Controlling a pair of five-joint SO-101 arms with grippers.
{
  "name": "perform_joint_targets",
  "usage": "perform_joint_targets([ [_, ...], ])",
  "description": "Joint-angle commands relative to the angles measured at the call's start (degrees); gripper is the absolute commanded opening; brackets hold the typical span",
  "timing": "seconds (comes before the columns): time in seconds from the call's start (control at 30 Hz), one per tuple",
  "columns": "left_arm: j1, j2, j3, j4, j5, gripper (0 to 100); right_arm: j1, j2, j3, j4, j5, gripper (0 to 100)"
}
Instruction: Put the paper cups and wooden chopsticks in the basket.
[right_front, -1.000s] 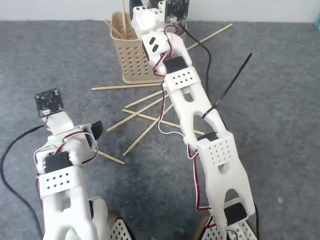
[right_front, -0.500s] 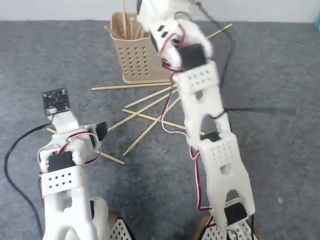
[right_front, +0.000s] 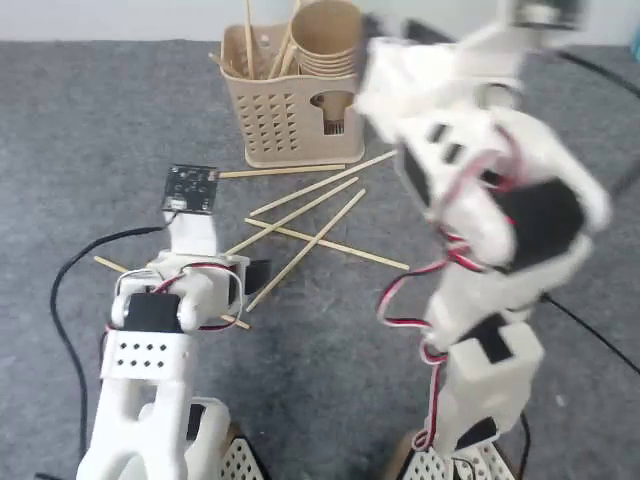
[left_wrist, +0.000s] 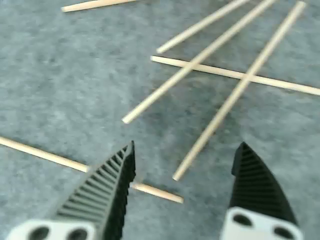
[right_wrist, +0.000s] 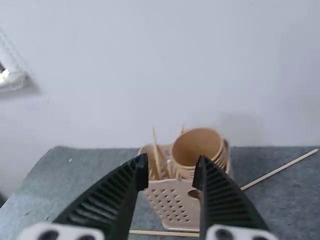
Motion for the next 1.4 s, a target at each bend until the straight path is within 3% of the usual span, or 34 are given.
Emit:
perform_joint_targets([
  [0.0, 3.8, 1.1, -5.6, 2.6, -0.6, 30, 4.7, -7.1, 3.6, 2.9, 1.7, 15.8],
  [0.2, 7.6, 13.3, -13.5, 3.3, -0.9, 30, 6.1, -25.3, 32.6, 2.4, 4.6, 15.8],
  [0.4, 10.6, 28.1, -23.7, 3.3, -10.4, 30, 9.9, -40.7, 57.8, -0.7, 4.7, 15.8],
  [0.57, 8.9, 40.6, -32.0, 3.3, -17.3, 30, 14.7, -47.2, 71.1, -2.2, 6.9, 15.8],
  [0.87, 6.3, 58.9, -40.2, -2.6, -28.9, 30, 15.5, -51.7, 83.3, -3.4, 7.9, 15.8],
  [1.23, 4.7, 71.4, -48.1, -8.2, -29.1, 30, 15.5, -56.0, 93.8, -8.0, 8.0, 15.8],
  [1.37, 6.0, 72.7, -49.4, -8.2, -29.4, 21, 15.6, -59.2, 100.2, -12.4, 8.0, 15.8],
])
